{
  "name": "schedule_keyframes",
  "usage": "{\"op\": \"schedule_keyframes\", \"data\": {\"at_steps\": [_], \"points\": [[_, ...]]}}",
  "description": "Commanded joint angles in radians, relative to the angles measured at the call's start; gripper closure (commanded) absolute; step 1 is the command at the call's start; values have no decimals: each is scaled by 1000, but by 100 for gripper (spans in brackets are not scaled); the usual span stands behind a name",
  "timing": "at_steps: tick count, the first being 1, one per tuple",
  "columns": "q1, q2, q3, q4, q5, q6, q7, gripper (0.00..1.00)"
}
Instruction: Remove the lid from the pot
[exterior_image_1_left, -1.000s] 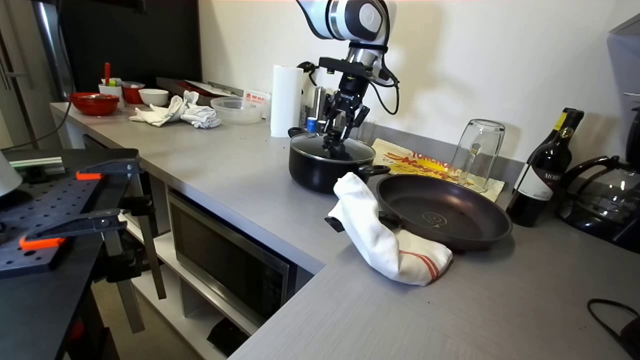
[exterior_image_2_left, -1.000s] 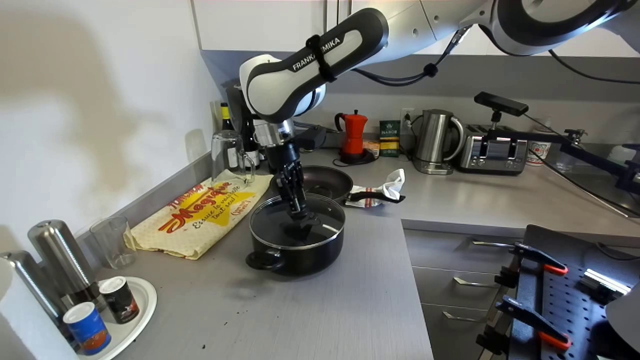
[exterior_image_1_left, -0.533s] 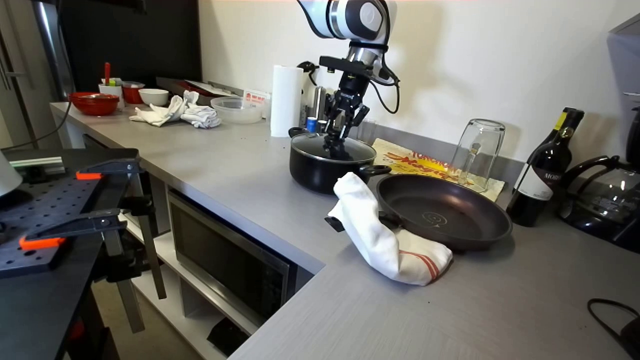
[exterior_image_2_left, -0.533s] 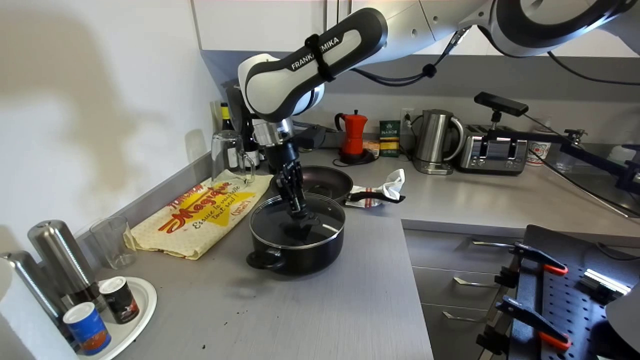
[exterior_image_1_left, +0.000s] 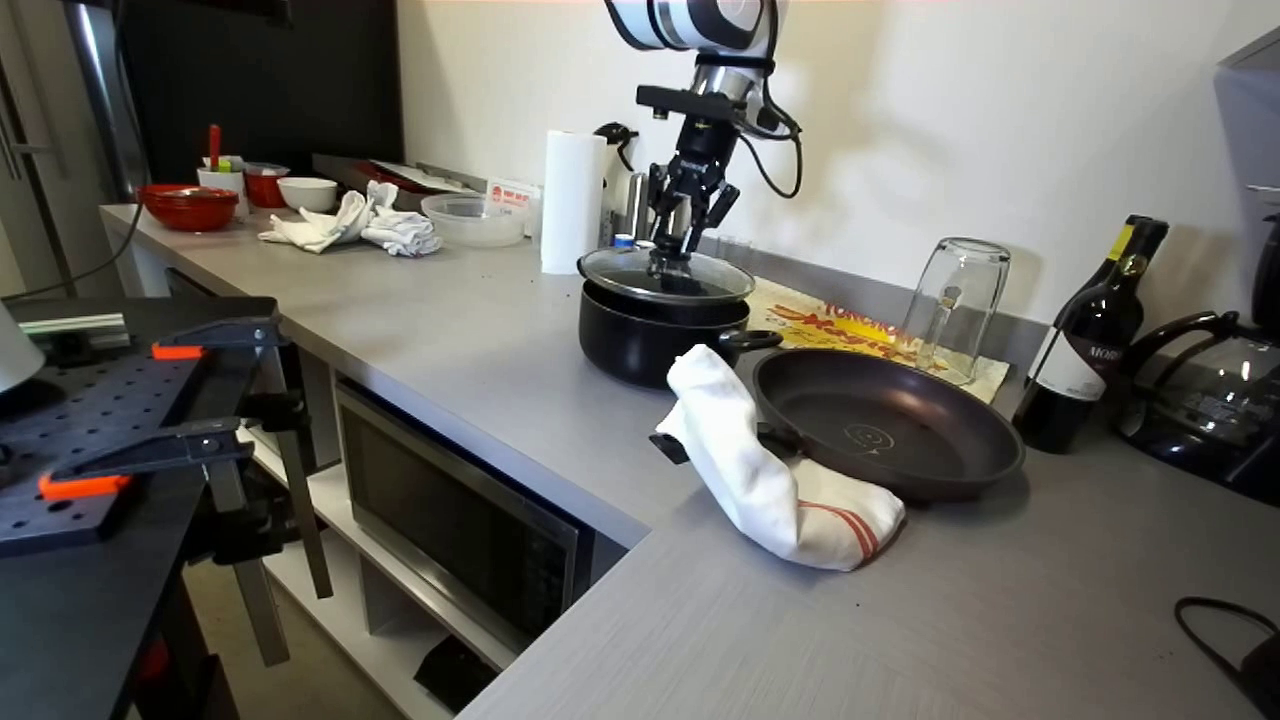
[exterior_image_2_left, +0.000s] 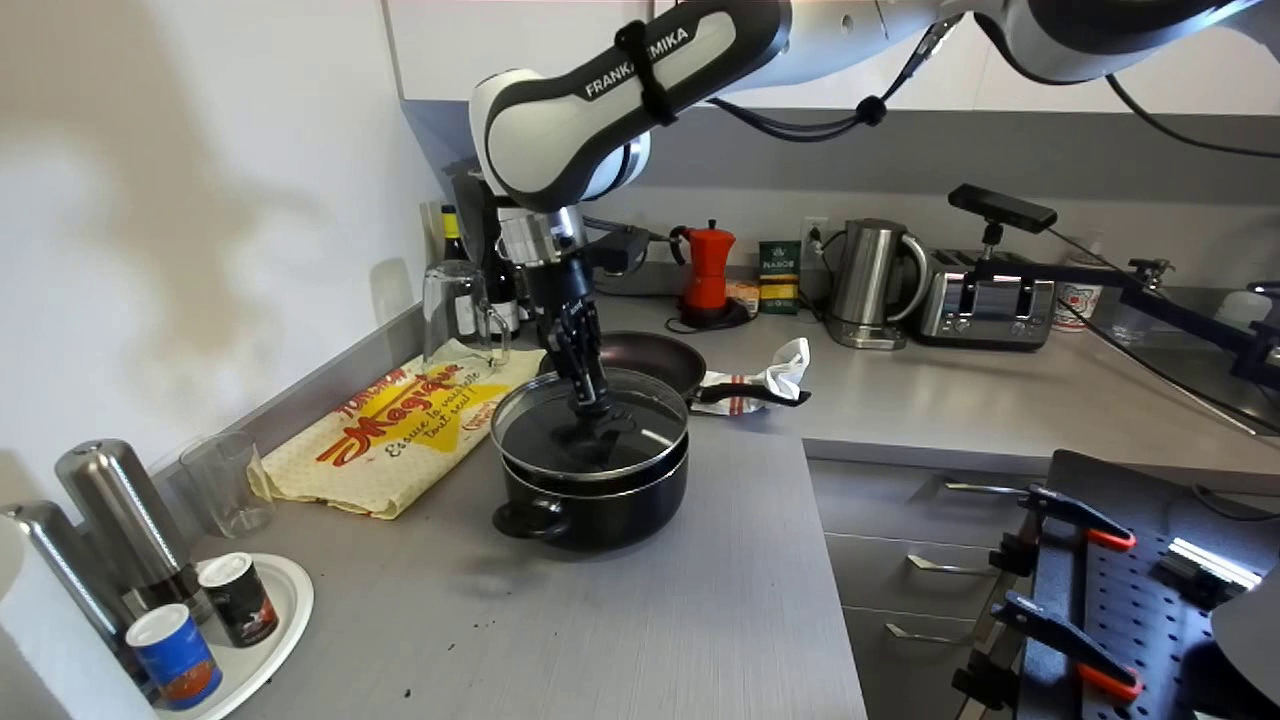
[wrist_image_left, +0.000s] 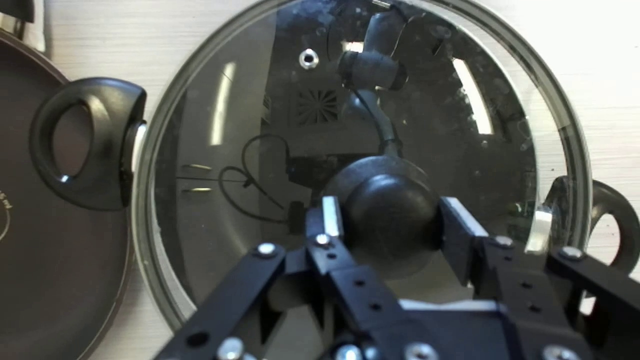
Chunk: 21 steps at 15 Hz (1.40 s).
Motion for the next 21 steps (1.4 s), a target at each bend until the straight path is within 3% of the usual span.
{"op": "schedule_keyframes", "data": {"at_steps": [1,7,15,21], "points": [[11,-142,-3,-140,-17,6,-4,75],[18,-310,17,-386,-8,81,5,75],[38,-509,77,-788,10,298,12,75],[46,-582,128,-990,40,448,-5,75]]}}
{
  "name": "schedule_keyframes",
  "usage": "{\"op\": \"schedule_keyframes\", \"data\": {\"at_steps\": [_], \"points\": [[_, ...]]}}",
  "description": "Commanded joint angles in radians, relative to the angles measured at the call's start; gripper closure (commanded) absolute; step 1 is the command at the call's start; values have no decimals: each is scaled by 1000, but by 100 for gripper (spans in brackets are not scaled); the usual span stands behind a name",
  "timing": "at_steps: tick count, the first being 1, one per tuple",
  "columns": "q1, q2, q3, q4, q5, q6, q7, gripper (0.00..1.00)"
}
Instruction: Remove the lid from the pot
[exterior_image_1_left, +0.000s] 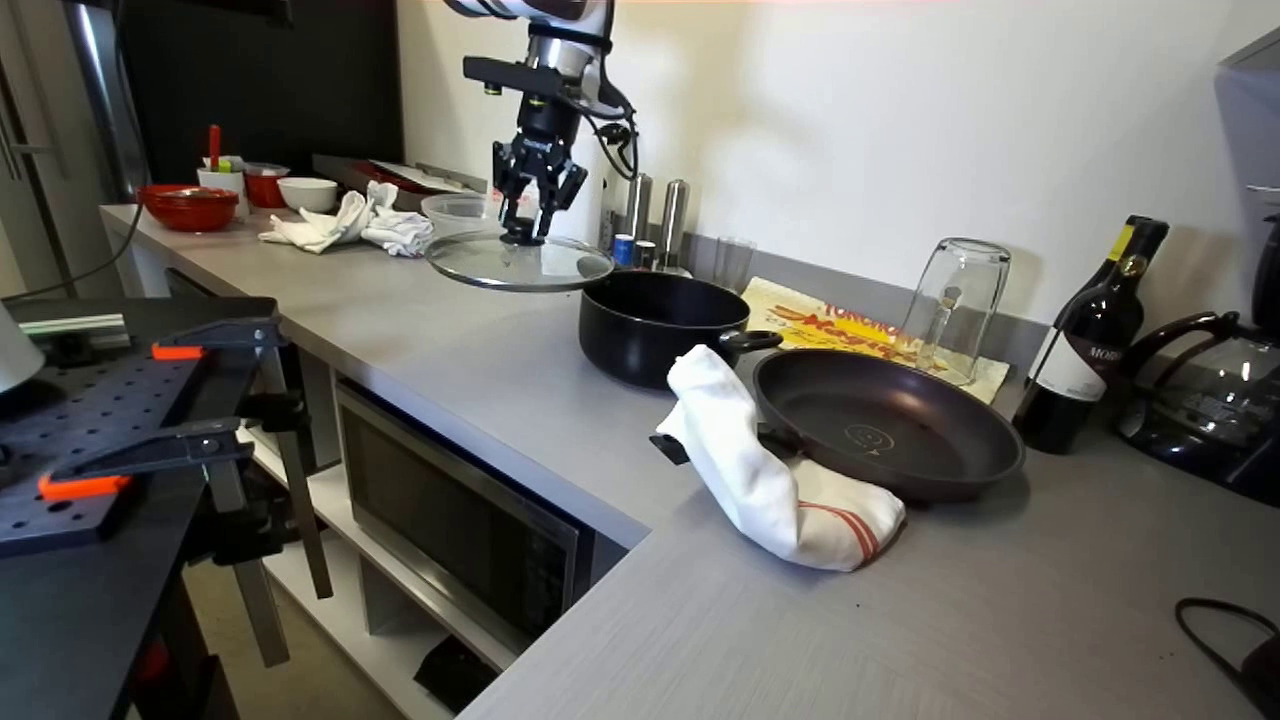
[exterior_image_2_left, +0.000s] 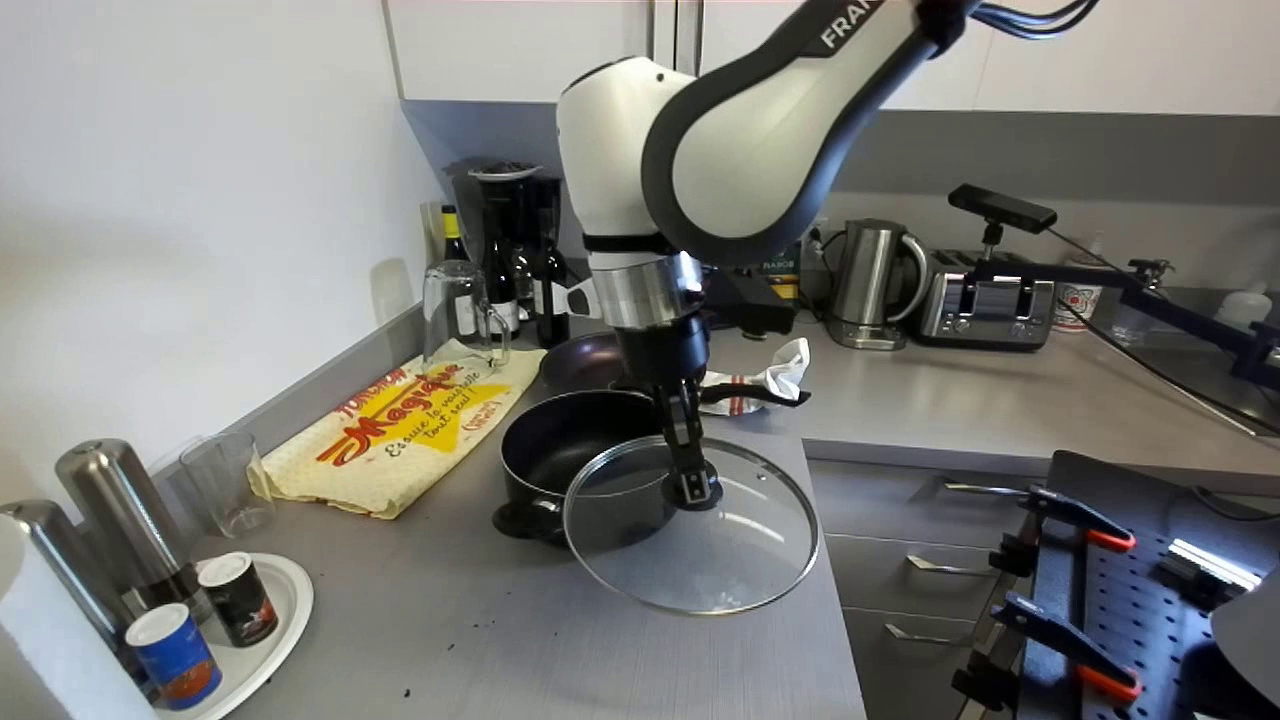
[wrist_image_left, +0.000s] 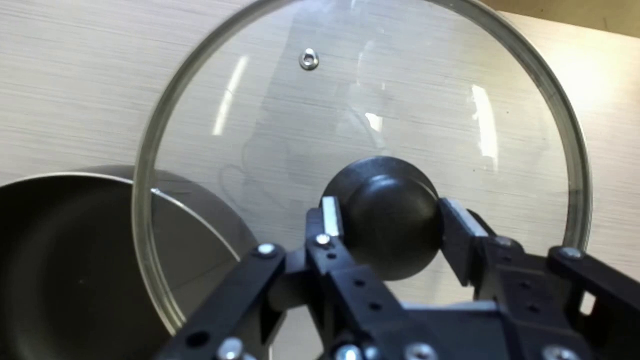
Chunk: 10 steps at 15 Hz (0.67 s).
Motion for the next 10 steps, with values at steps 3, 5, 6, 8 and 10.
{"op": "schedule_keyframes", "data": {"at_steps": [3,5,6,8,10], "points": [[11,-64,32,-168,34,143,-4,75],[19,-42,35,-195,25,188,5,75],[25,-26,32,-202,16,208,12,75],[34,5,27,-207,6,237,23,75],[39,38,22,-202,1,259,33,75]]}}
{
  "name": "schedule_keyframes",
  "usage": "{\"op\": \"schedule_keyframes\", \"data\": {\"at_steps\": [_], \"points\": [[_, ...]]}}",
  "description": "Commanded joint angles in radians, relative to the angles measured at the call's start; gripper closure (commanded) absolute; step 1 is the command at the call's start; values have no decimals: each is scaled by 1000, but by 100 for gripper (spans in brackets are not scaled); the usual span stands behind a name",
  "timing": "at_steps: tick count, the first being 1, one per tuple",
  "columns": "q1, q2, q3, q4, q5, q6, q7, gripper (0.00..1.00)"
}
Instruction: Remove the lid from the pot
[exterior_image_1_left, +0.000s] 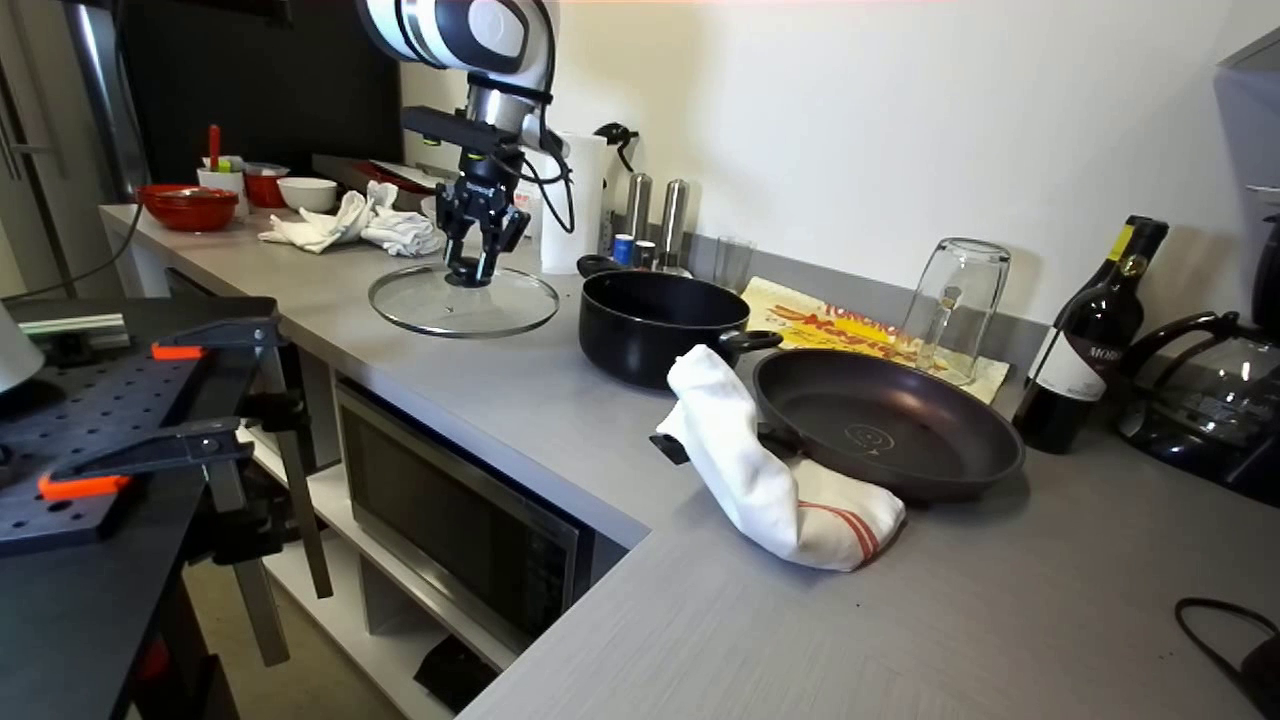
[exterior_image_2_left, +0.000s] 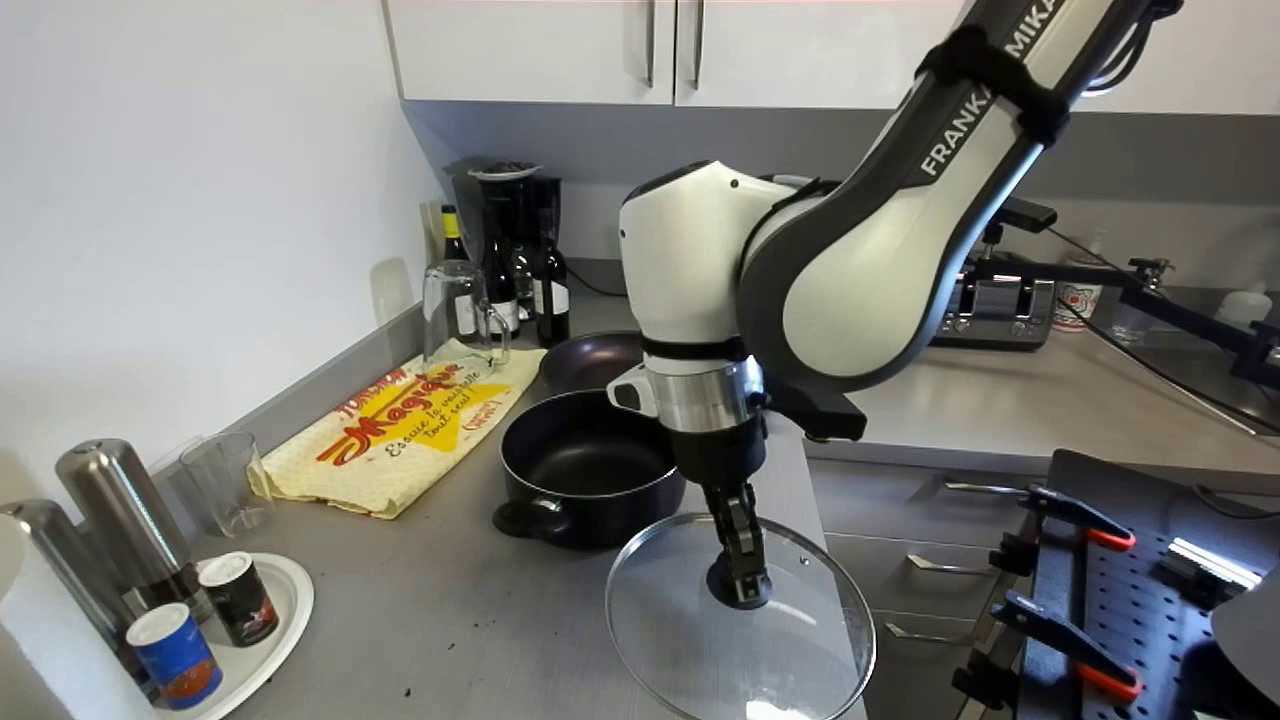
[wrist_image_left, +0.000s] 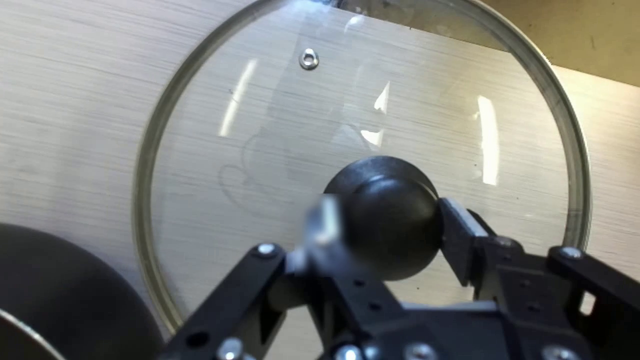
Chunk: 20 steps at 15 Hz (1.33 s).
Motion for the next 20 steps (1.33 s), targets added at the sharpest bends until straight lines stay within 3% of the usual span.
{"op": "schedule_keyframes", "data": {"at_steps": [1,10,17,18,20], "points": [[16,42,-12,9,-9,46,32,75],[30,180,-57,52,-30,141,72,75],[39,188,-63,62,-33,133,92,75],[38,187,-63,62,-33,131,92,25],[36,187,-62,63,-30,129,91,17]]}}
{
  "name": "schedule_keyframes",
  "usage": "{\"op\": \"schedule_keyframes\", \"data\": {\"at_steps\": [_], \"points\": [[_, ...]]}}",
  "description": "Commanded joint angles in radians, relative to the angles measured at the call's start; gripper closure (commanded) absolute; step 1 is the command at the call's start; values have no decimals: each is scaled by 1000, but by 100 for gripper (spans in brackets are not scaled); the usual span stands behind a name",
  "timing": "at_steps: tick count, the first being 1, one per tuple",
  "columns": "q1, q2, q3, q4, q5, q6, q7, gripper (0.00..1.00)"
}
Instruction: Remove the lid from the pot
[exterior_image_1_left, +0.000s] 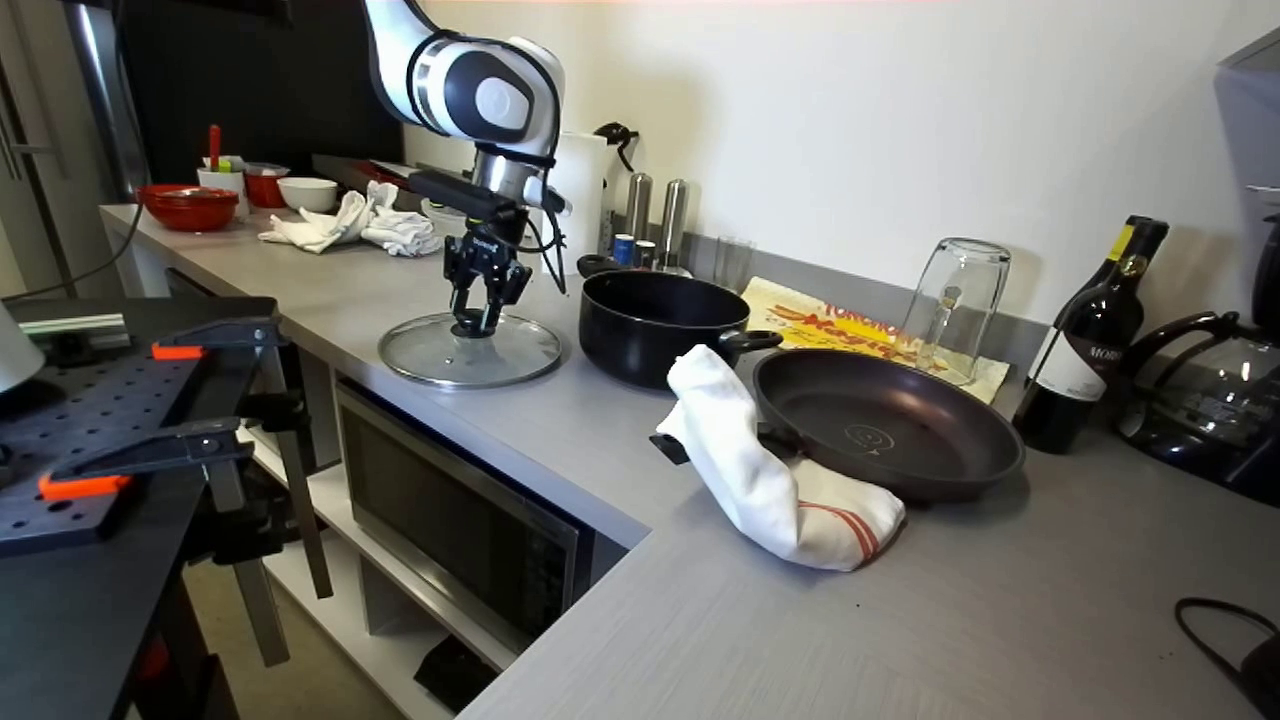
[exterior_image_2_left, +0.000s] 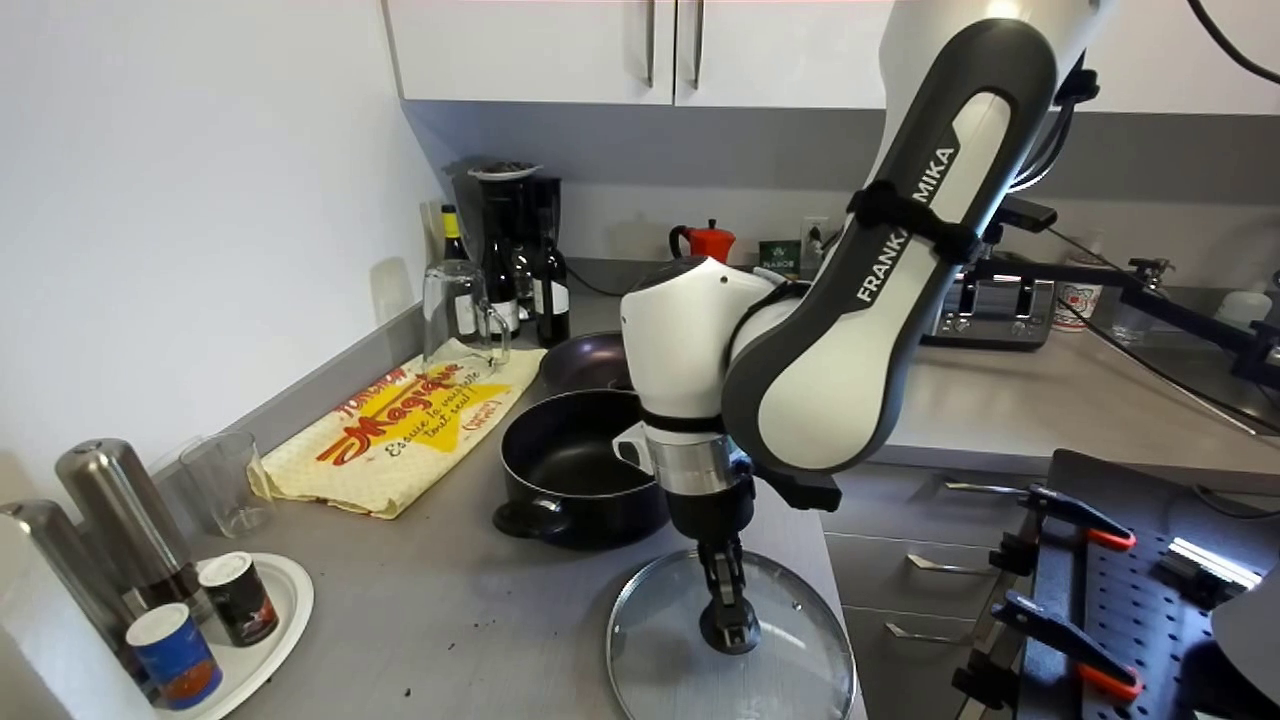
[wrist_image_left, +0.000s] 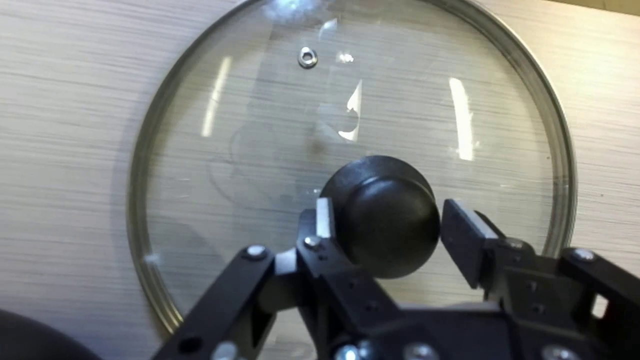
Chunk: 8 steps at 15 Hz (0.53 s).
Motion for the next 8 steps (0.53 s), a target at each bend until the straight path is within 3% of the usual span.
{"op": "schedule_keyframes", "data": {"at_steps": [1,3,8], "points": [[11,12,-9,19,-13,-2,18,9],[10,13,-8,24,-11,-3,17,0],[9,0,-10,26,-13,-2,19,0]]}}
